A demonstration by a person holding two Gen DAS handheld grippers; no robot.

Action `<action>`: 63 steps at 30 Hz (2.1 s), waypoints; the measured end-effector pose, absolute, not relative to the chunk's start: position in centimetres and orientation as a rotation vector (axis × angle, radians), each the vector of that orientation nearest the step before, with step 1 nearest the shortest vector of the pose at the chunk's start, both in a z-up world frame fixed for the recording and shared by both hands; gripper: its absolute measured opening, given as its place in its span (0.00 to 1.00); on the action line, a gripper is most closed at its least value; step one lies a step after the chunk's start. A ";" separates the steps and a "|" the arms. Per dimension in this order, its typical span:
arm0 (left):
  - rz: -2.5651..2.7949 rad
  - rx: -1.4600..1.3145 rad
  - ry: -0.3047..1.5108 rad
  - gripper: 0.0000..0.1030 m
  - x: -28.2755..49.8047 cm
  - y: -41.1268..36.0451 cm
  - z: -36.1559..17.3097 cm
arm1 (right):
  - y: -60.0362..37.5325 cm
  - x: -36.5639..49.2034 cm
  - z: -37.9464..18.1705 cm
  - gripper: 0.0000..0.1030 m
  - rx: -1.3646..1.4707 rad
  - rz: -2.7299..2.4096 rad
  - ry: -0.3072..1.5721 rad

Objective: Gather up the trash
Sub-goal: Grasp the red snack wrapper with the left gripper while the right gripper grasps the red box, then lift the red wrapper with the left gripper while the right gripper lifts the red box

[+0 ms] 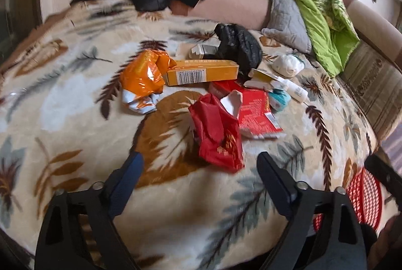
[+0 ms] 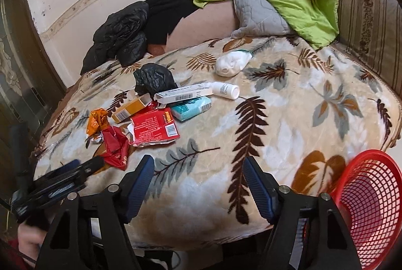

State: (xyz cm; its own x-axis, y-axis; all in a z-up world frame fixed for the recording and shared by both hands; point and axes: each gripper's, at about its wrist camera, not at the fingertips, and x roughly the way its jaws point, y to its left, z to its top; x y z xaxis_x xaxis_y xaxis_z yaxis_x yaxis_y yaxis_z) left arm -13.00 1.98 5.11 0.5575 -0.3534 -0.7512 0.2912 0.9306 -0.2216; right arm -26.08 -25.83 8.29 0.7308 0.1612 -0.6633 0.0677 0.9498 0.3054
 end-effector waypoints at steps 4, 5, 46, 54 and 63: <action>-0.400 -0.070 0.961 0.64 -10.3 0.5 4.0 | -25.3 -24.5 8.5 0.71 0.334 0.073 0.751; -0.404 -0.059 0.973 0.59 -9.8 0.1 3.7 | -25.1 -24.0 8.5 0.71 0.331 0.082 0.748; -0.365 -0.021 0.814 0.23 -10.8 3.8 6.2 | -18.5 -12.2 3.3 0.27 0.427 0.413 0.986; -0.340 -0.030 0.807 0.23 -10.7 4.4 6.3 | -18.0 -11.8 3.1 0.27 0.567 0.492 0.984; -0.323 -0.020 0.822 0.23 -10.8 5.3 5.8 | -17.2 -10.6 0.9 0.13 0.708 0.441 1.033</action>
